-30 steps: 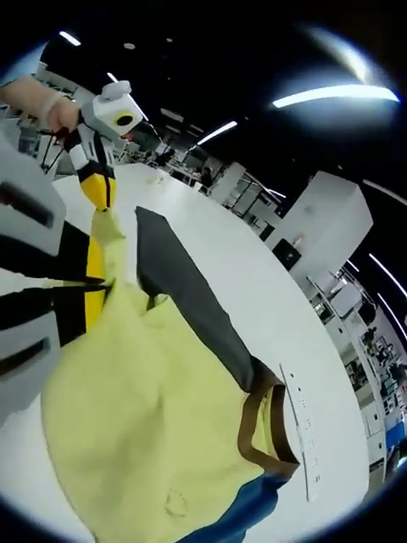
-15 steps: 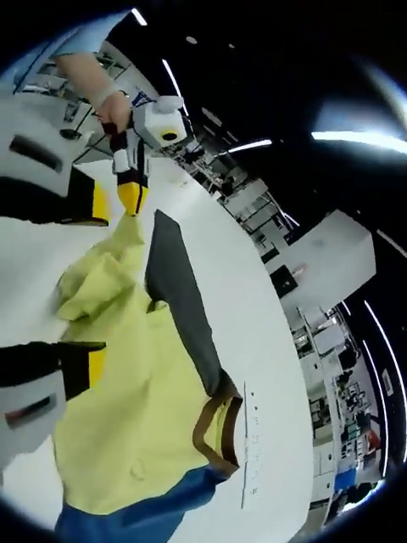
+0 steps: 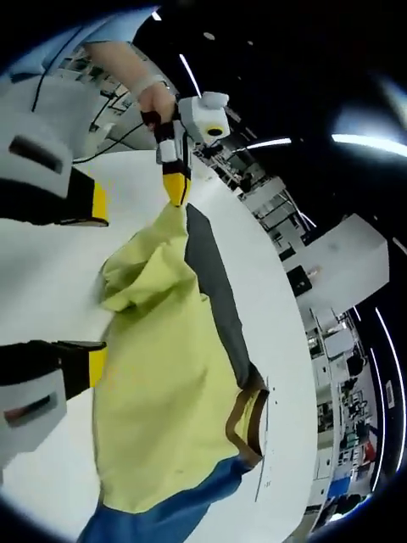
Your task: Fold the garment on the visible template until the final outline fits inside the template.
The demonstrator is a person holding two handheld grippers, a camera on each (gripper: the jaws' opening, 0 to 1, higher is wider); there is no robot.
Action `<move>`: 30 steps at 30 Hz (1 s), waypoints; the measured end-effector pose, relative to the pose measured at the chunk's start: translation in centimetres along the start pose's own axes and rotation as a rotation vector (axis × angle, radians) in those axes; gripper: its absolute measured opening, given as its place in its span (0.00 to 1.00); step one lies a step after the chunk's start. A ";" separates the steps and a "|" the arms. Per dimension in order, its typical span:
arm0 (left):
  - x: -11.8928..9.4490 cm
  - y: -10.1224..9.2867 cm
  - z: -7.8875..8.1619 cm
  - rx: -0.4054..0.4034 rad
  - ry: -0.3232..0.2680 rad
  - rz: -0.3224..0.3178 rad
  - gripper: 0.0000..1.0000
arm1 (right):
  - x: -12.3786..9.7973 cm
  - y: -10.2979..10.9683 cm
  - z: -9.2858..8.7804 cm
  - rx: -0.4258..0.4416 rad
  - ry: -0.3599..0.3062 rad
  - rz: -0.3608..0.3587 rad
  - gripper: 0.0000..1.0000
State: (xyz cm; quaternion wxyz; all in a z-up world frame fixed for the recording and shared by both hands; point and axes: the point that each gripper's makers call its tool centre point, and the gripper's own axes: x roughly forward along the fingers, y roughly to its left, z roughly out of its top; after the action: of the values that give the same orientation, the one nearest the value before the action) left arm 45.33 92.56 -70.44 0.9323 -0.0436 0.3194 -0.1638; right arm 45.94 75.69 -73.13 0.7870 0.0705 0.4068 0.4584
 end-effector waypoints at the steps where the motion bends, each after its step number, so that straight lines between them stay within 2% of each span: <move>1: 0.0 0.0 0.0 0.000 0.001 0.000 0.00 | 0.3 0.0 -0.2 -0.001 0.005 -0.001 0.50; 5: -0.1 0.1 0.0 -0.004 0.000 0.001 0.00 | 1.6 -0.4 -0.5 -0.004 0.021 -0.019 0.46; 9: -0.3 0.3 0.0 -0.008 -0.002 0.003 0.00 | 2.6 -0.7 -0.8 0.004 0.035 -0.024 0.33; 14: -0.4 0.4 0.1 -0.013 -0.003 0.003 0.00 | 3.2 -1.1 -0.8 0.004 0.033 -0.044 0.25; 16: -0.4 0.4 0.1 -0.017 -0.005 0.005 0.00 | 3.5 -1.2 -1.0 0.024 0.036 -0.049 0.19; 18: -0.3 0.4 0.1 -0.018 -0.004 0.006 0.00 | 3.8 -1.6 -1.0 0.007 0.036 -0.065 0.13; 21: -0.2 0.2 0.1 -0.022 -0.006 0.003 0.00 | 3.8 -1.9 -0.9 0.034 0.031 -0.078 0.08; 23: -0.1 0.1 0.0 -0.020 -0.004 0.001 0.00 | 3.7 -2.3 -1.0 0.031 0.037 -0.094 0.00; 26: -0.2 0.2 0.0 -0.023 -0.004 0.002 0.00 | 2.9 -2.4 -1.1 0.048 0.034 -0.095 0.00; 30: -0.5 0.3 -0.3 -0.021 0.001 0.005 0.00 | 0.9 -2.4 -1.3 0.026 0.030 -0.095 0.00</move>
State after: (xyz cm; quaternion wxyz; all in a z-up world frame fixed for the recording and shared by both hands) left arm 44.85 93.00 -70.45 0.9321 -0.0525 0.3215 -0.1582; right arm 46.84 74.71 -75.61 0.8009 0.0545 0.4273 0.4160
